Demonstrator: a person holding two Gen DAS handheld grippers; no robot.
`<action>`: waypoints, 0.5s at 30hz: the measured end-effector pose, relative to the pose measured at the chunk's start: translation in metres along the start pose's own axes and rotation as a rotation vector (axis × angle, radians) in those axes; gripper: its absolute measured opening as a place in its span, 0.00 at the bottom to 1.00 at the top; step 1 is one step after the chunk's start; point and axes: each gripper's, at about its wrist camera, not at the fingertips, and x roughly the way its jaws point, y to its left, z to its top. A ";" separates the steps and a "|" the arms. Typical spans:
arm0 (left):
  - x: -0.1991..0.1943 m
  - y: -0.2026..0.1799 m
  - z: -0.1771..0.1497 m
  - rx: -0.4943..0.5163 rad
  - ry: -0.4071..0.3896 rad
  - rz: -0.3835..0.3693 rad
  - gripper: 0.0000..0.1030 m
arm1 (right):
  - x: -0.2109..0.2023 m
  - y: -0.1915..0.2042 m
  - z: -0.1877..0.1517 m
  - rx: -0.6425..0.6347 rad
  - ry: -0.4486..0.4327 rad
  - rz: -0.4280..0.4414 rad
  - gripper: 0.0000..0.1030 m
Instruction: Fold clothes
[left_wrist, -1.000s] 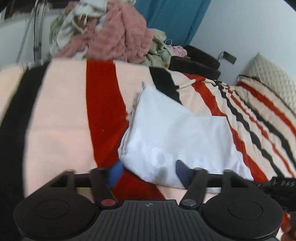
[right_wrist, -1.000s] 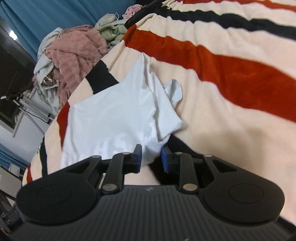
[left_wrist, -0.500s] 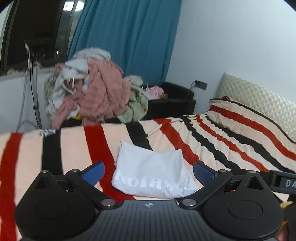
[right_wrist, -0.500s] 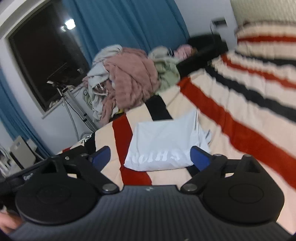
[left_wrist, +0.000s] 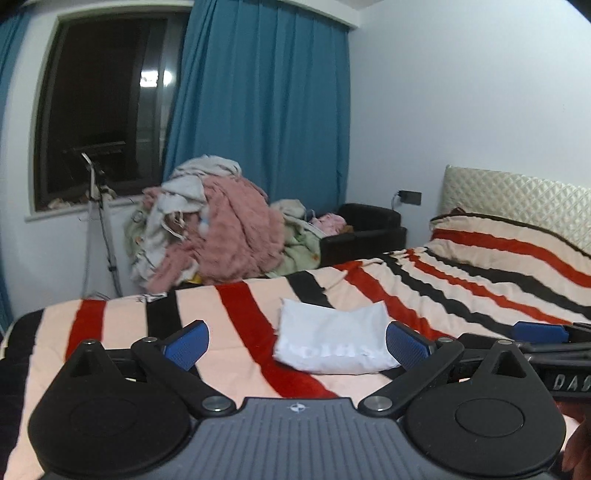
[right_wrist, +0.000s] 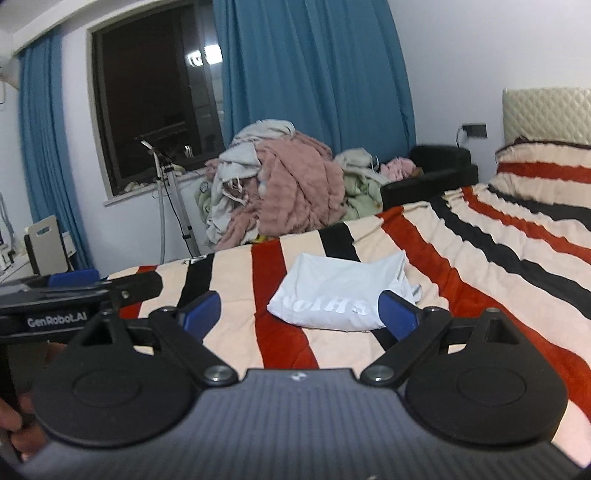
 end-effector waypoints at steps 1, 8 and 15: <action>-0.003 0.000 -0.004 0.004 -0.007 0.004 1.00 | 0.001 0.001 -0.008 -0.004 -0.013 0.001 0.91; -0.003 0.008 -0.025 -0.027 -0.017 0.008 1.00 | 0.006 0.013 -0.031 -0.064 -0.052 -0.051 0.91; 0.003 0.028 -0.037 -0.058 0.014 0.018 1.00 | 0.017 0.016 -0.042 -0.066 -0.054 -0.084 0.91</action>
